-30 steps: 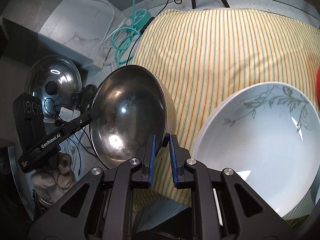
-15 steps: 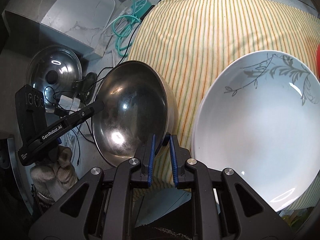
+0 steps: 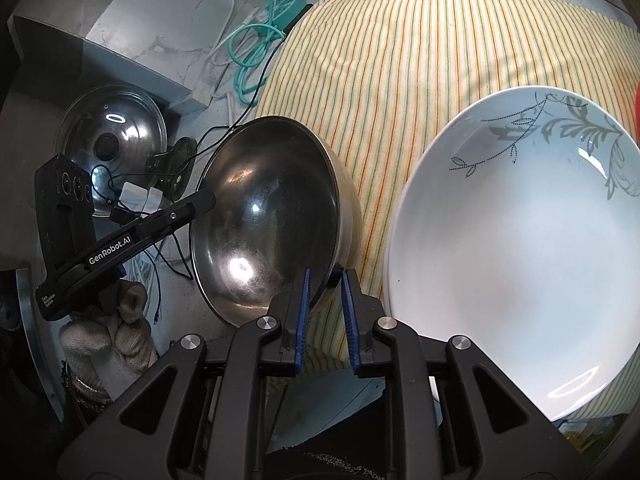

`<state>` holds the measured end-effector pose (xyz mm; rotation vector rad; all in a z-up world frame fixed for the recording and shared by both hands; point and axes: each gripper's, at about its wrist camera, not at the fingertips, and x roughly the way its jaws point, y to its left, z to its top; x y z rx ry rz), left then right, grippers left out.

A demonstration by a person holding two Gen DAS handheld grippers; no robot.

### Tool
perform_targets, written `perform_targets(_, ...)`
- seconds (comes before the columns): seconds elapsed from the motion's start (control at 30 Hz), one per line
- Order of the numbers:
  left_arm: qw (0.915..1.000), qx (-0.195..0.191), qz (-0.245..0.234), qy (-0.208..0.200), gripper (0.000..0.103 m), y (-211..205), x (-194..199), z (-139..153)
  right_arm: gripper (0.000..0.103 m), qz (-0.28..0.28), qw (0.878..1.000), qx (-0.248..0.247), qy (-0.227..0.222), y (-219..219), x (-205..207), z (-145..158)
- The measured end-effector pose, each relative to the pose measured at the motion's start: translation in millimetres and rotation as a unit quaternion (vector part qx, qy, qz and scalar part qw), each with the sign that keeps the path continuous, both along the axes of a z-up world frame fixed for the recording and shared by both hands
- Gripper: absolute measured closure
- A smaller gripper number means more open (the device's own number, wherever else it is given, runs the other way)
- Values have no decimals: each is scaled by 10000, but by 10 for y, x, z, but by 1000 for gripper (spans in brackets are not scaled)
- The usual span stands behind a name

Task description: Organize plates and bowls

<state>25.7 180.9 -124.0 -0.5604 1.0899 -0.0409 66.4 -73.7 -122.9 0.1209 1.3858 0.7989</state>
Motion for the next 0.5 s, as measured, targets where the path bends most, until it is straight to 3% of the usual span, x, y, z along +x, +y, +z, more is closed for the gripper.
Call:
perform_targets(0.1,10000,22,2,-7,89,-3,-2,11,80,28,10000,10,-57,-6,-7,17)
perform_targets(0.23,10000,46,7,-48,85,-10,-1,52,51,1,9997,90,-231,-40,-12,93)
perform_targets(0.4,9998,49,56,-162,81,-21,10,152,48,-14,9987,158,-484,-88,-6,227)
perform_targets(0.5,9997,63,131,-216,66,-20,24,237,36,-32,9976,212,-661,-137,-14,327)
